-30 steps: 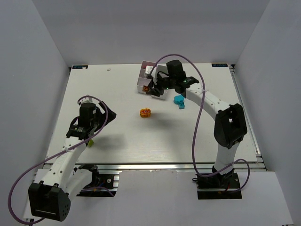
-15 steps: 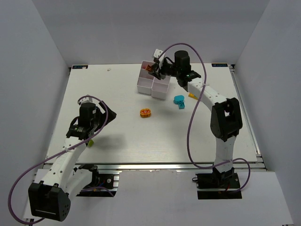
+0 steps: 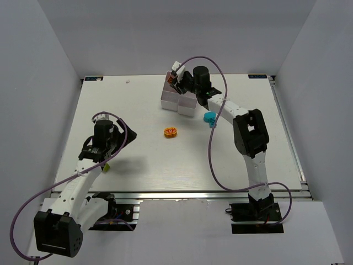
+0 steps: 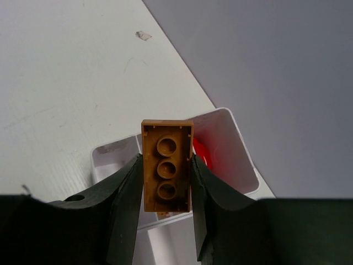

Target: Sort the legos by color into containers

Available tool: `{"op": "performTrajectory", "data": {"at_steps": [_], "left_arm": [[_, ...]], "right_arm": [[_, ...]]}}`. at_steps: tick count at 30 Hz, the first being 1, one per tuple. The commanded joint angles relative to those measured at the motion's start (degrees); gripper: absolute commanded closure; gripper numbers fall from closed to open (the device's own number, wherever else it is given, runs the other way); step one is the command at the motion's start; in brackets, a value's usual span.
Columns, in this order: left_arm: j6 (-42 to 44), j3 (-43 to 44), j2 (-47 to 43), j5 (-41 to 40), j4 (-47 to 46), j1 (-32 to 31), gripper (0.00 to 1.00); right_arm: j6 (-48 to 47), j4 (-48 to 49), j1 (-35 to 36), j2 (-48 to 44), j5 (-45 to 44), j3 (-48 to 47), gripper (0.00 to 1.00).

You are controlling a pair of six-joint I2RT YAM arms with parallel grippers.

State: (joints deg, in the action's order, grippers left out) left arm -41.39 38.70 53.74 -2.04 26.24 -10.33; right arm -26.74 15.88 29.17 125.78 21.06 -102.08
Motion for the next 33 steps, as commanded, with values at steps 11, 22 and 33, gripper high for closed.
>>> {"op": "performTrajectory", "data": {"at_steps": [11,22,33], "left_arm": [[0.0,0.5,0.3,0.5,0.0,0.1,0.02],[0.0,1.7,0.8,0.5,0.7,0.1,0.02],[-0.8,2.1,-0.7,-1.6,2.7,0.1,0.02]], "right_arm": [[0.1,6.0,0.3,6.9,-2.7,-6.7,0.77],[-1.2,7.1,0.3,7.5,-2.6,-6.3,0.38],[-4.3,2.9,0.2,-0.5,5.3,-1.5,0.37]]}}
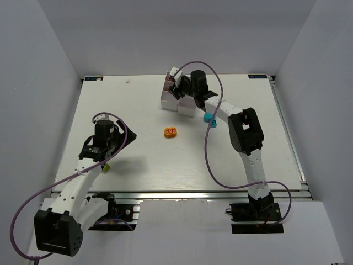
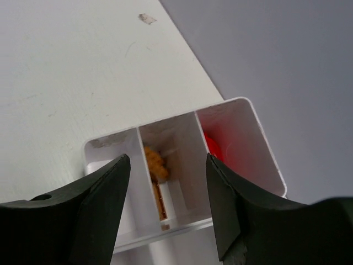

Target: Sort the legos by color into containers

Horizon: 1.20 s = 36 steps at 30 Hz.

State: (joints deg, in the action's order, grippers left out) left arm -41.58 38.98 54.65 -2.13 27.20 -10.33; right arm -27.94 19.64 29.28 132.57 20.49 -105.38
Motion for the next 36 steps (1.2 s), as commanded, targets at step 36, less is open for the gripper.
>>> {"op": "performTrajectory", "data": {"at_steps": [36], "left_arm": [[-2.5,1.4,0.9,-2.4,4.3,0.8,0.02]], "right_arm": [[-42.5,-61.4,2.5,-24.7,21.4,16.2,0.15]]}}
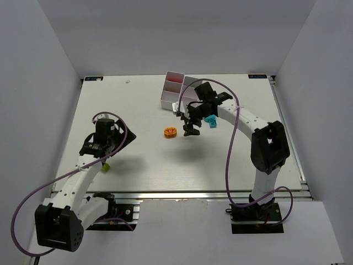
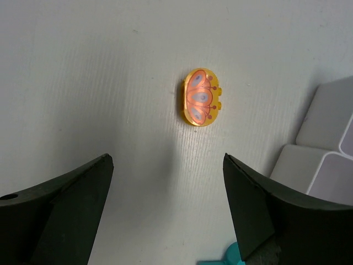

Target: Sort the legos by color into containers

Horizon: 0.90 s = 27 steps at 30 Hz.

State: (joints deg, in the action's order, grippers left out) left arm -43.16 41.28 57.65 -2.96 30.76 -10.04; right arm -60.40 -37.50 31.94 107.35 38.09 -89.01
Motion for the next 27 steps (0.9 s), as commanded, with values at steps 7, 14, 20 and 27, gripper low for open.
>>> {"op": "performTrajectory", "data": {"at_steps": [7,14,20,27], "left_arm": [[-0.3,-1.8,-1.6,1.5,-2.1,0.6,0.02],[-0.3,-3.0,-0.7,2.9,-5.4,0.6,0.02],[0.7,-2.3,0.7,4.5,-5.6,0.6,0.02],[0.5,-2.1,0.5,4.0,-5.0,0.6,0.02]], "right_arm": [[-5.5,-7.2,0.2,5.1,2.3,-6.7,0.2],[-1.5,-6.8,2.8,7.5,-6.4,-6.7,0.18],[4.8,-1.1,4.2,9.3,-9.4,-6.3,0.16],[10.8,6.7,7.1,14.7,-13.6,-10.8,0.16]]}}
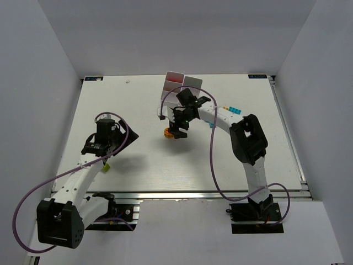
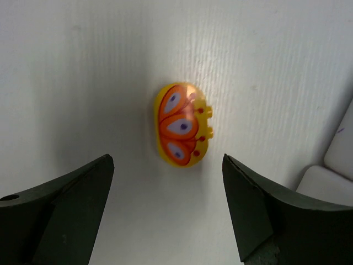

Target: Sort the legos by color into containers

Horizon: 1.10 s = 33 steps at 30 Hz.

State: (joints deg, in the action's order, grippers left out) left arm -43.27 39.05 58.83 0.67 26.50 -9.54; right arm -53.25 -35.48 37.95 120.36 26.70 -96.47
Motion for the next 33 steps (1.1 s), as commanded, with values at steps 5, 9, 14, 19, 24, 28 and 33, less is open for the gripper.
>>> {"op": "performTrajectory", "data": {"at_steps": [5,9,14,19,24,28,33], "left_arm": [[0.6,0.2,-1.8,0.1,0.7,0.2,0.02],[0.2,-0.3,-2.7,0.2,1.1,0.2,0.02],[0.1,0.0,-2.8,0.1,1.4,0.2,0.02],[0.6,0.3,-2.9,-1.9,2.3,0.2,0.02],[0.4,0.0,-3.5,-1.8,2.4,0.2,0.02],[0.4,0.2,-4.2,-2.1,3.0,0.2,0.02],[0.2,0.0,-5.2,-2.3,4.1,0.2,0.02]], "right_arm": [[2.5,2.7,2.0,6.6,-1.2,-9.0,0.16],[1.4,0.0,2.7,8.5,-0.9,-11.5,0.17],[-1.1,-3.9,3.7,11.0,-2.8,-15.2,0.19],[-5.2,-8.7,4.4,12.9,-5.0,-17.9,0.21],[-7.4,-10.1,5.1,14.2,-7.1,-18.7,0.23],[-7.5,-10.0,5.2,15.1,-7.0,-19.3,0.29],[-7.7,-9.3,5.3,15.2,-6.2,-18.9,0.45]]}}
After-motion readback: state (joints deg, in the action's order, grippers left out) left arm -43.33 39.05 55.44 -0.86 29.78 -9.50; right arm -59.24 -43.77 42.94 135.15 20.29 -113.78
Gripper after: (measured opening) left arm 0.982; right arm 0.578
